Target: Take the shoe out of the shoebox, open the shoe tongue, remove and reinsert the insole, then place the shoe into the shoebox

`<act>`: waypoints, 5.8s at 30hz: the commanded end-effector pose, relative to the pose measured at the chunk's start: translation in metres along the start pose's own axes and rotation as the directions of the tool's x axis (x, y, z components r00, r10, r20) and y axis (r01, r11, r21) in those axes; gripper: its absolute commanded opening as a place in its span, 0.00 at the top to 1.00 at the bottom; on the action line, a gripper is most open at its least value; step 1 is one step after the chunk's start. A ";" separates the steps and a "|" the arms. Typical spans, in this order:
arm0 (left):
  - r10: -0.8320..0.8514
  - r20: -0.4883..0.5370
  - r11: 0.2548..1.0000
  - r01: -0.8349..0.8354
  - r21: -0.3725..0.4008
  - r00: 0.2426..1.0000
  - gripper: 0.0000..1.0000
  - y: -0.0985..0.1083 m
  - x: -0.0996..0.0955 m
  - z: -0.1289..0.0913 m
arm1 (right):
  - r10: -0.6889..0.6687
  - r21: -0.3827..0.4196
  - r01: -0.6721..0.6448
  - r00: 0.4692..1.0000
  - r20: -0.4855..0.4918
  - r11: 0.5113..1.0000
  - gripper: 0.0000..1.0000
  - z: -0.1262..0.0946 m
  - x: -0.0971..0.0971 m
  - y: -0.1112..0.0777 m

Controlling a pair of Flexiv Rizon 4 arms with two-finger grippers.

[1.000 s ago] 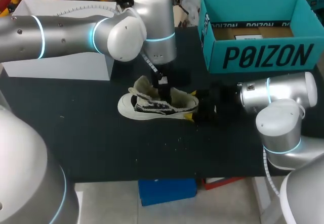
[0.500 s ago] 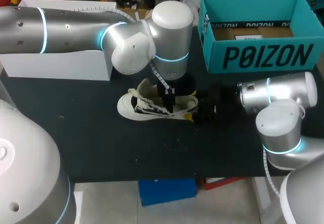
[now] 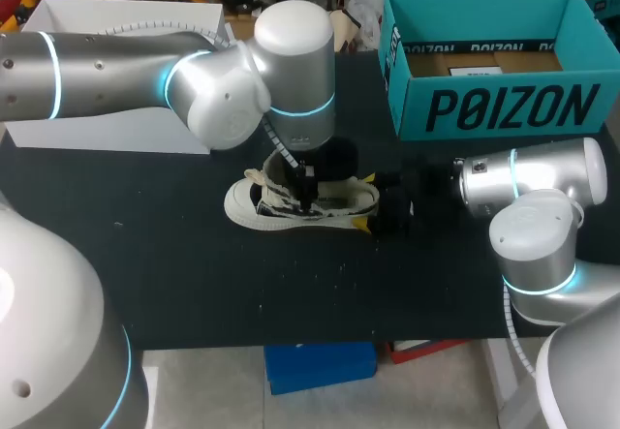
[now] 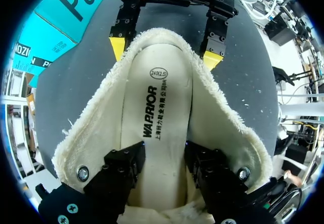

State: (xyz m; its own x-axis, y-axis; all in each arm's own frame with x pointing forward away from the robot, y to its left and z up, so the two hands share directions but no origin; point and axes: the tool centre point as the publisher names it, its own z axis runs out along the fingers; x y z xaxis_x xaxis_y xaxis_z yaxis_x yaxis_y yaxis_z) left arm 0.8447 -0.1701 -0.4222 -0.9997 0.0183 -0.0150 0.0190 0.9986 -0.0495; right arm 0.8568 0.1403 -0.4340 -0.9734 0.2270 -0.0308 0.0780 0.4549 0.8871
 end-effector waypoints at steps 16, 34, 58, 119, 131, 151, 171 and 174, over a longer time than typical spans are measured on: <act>-0.013 0.125 0.999 0.018 -0.035 0.992 0.50 -0.008 0.018 0.036 | 0.002 0.002 -0.002 1.000 0.000 1.000 1.00 0.000 -0.002 -0.002; -0.148 0.338 0.988 0.151 0.020 0.929 0.49 0.011 -0.023 0.036 | 0.002 0.002 -0.002 1.000 0.000 1.000 1.00 0.000 -0.002 -0.002; -0.052 0.344 0.998 0.059 -0.011 0.938 1.00 -0.010 -0.026 0.044 | 0.002 0.002 -0.002 1.000 0.000 1.000 1.00 0.000 -0.002 -0.002; 0.096 0.229 0.969 -0.143 0.200 0.969 1.00 -0.019 -0.017 -0.045 | 0.002 0.002 -0.002 1.000 0.000 1.000 1.00 0.000 -0.002 -0.002; 0.253 0.247 0.897 -0.323 0.303 0.935 0.51 -0.032 -0.011 -0.035 | 0.002 0.002 -0.002 1.000 0.000 1.000 1.00 0.000 -0.002 -0.002; 0.307 0.254 0.887 -0.372 0.274 0.917 0.50 -0.076 -0.017 -0.028 | 0.002 0.002 -0.002 1.000 0.000 1.000 1.00 0.000 -0.002 -0.002; 0.257 0.299 0.915 -0.331 0.232 0.919 0.59 -0.082 -0.022 -0.040 | 0.002 0.002 -0.002 1.000 0.000 1.000 1.00 0.000 -0.002 -0.002; 0.226 0.298 0.923 -0.302 0.237 0.927 0.62 -0.076 -0.022 -0.040 | 0.002 0.002 -0.002 1.000 0.000 1.000 1.00 0.000 -0.002 -0.002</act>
State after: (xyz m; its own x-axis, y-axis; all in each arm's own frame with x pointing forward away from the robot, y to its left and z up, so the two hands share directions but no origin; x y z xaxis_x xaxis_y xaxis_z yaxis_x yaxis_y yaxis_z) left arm 0.8688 -0.2501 -0.3812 -0.9200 0.2354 -0.3135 0.3270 0.9018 -0.2825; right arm 0.8587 0.1364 -0.4333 -0.9735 0.2268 -0.0296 0.0789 0.4545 0.8873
